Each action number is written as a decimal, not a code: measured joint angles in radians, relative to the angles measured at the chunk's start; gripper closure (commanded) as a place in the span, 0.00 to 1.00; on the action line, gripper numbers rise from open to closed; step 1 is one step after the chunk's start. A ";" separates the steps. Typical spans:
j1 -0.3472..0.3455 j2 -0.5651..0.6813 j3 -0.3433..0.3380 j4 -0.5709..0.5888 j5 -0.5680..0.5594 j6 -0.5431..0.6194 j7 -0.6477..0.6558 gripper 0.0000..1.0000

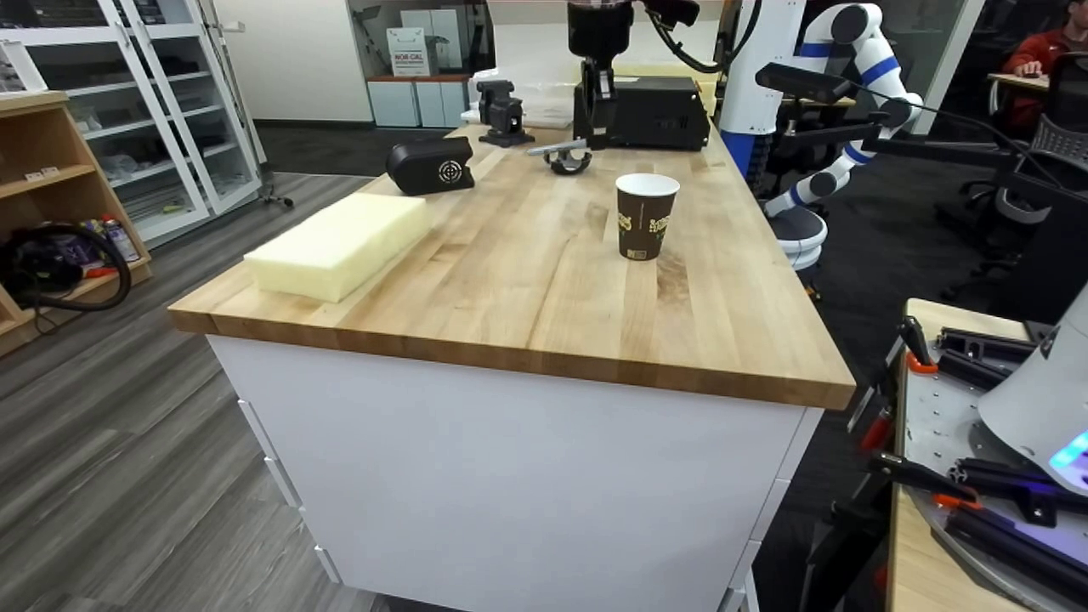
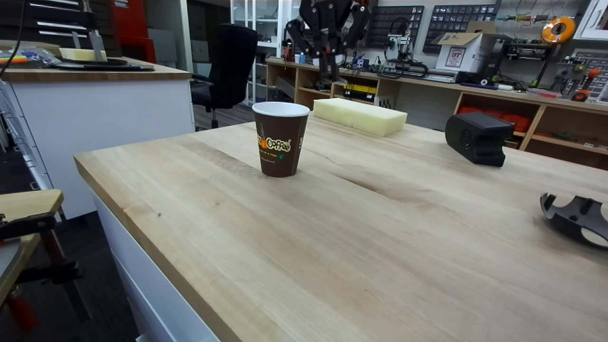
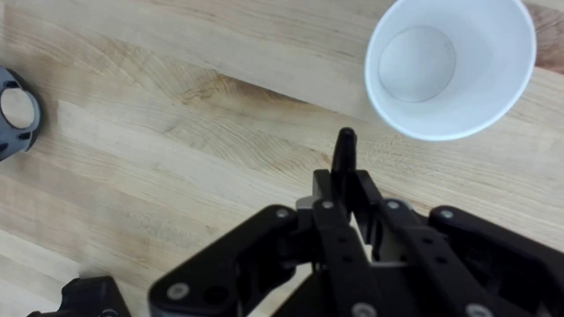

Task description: Put the pen in the cup

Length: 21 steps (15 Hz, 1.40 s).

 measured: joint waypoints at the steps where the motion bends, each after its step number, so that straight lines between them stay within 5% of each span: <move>1: 0.005 -0.006 0.002 -0.006 -0.006 -0.032 0.009 0.96; 5: 0.024 -0.016 0.012 -0.031 -0.024 -0.145 0.032 0.96; 21: 0.066 -0.135 0.056 -0.121 -0.070 -0.204 0.127 0.96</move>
